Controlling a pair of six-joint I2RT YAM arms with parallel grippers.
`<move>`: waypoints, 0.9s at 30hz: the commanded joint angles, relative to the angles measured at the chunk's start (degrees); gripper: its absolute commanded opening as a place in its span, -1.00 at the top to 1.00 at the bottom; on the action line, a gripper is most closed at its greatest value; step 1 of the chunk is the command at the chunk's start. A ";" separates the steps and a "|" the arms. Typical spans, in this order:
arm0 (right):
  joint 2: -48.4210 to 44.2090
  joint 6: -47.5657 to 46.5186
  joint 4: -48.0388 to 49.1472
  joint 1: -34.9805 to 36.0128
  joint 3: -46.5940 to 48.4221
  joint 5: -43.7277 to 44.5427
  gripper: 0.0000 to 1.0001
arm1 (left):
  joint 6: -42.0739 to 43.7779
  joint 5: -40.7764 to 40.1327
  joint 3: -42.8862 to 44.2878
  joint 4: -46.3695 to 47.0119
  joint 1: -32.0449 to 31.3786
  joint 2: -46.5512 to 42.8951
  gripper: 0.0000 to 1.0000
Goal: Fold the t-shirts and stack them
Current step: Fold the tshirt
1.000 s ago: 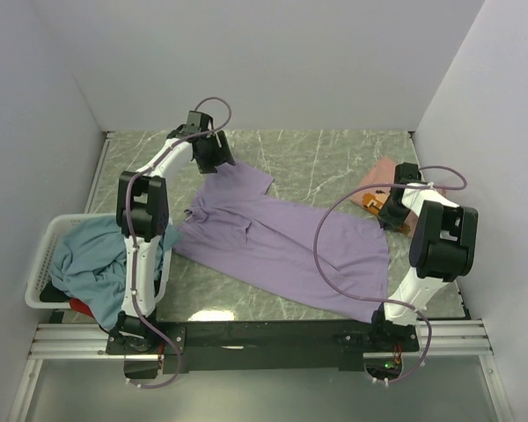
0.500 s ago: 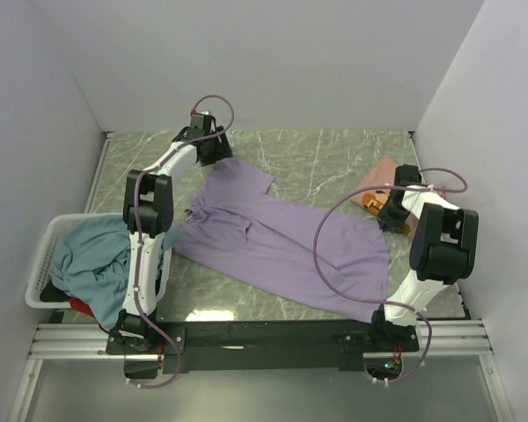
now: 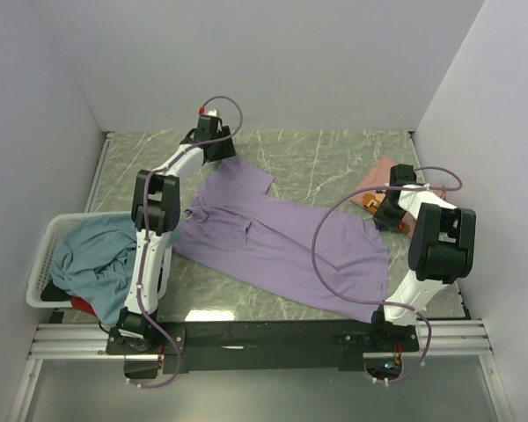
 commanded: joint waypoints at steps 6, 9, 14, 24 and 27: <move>2.89 -0.55 -4.08 2.07 1.87 -1.92 0.81 | 4.72 -1.85 4.49 1.64 -2.55 1.73 -0.23; 2.98 -0.64 -4.17 2.42 1.87 -2.01 0.81 | 4.63 -4.48 4.93 0.50 -2.64 2.61 -0.16; 2.54 -0.73 -4.08 2.94 1.17 -2.01 0.81 | 5.07 -9.05 3.88 -1.44 -2.64 2.97 -0.07; 2.63 -0.64 -4.08 3.82 0.99 -2.10 0.81 | 5.51 -13.35 4.40 -3.20 -3.08 3.49 -0.07; 2.63 -0.73 -4.08 3.91 0.81 -2.18 0.81 | 5.69 -12.92 3.53 -2.41 -3.43 2.97 -0.12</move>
